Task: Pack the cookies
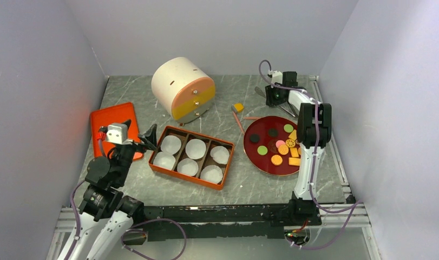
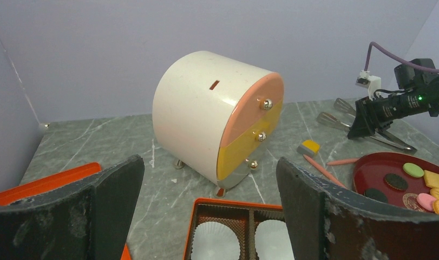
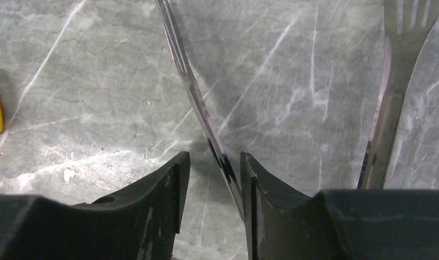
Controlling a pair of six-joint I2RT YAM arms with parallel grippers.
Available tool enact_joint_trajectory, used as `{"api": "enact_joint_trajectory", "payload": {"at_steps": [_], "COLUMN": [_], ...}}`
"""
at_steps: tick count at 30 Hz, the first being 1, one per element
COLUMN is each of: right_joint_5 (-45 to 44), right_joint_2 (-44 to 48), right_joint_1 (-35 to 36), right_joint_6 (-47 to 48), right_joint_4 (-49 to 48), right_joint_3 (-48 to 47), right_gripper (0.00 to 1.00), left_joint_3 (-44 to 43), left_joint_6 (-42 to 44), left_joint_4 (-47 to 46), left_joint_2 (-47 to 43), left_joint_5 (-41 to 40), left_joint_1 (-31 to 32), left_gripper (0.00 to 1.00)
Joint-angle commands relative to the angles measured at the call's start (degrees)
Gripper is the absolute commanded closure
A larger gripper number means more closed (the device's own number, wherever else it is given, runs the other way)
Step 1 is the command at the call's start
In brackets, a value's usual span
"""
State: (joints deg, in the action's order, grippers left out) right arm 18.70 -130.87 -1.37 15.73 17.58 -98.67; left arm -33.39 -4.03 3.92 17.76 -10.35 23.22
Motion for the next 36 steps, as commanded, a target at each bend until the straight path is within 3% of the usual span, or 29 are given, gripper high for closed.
{"api": "enact_joint_trajectory", "payload": {"at_steps": [1,9,14,18,28,36], "right_joint_5": [-4.8,-9.9,-13.0,-15.8,-17.7,-18.3], "right_joint_2": [1.2,1.9,2.9,3.1,7.7,18.4], "right_joint_1": [1.1,1.1,3.5,4.7,6.6,12.9], "right_joint_6": [3.9,7.3,9.8,11.8,8.8,-2.5], "right_joint_4": [0.5,-2.9,-6.5,-5.9,-2.5,-6.8], "right_joint_3": [2.7,2.1,1.9,-1.2,-7.6,2.3], "right_gripper": [0.59,0.75,0.92,1.00,1.00,1.00], "left_joint_3": [-0.8,-0.8,-0.8,-0.8,-1.4,-4.7], "left_joint_6": [1.1,1.3,1.3,1.3,0.5,-2.4], "left_joint_4": [-1.6,-1.4,-1.4,-1.3,0.0,4.5], "left_joint_2": [0.4,0.1,0.0,-0.2,0.4,5.3], "left_joint_5": [0.3,0.3,0.1,0.0,-0.3,-1.4], "left_joint_1": [-0.1,-0.1,-0.1,-0.1,-0.5,-0.5], "left_gripper": [0.03,0.03,0.03,0.03,0.03,0.03]}}
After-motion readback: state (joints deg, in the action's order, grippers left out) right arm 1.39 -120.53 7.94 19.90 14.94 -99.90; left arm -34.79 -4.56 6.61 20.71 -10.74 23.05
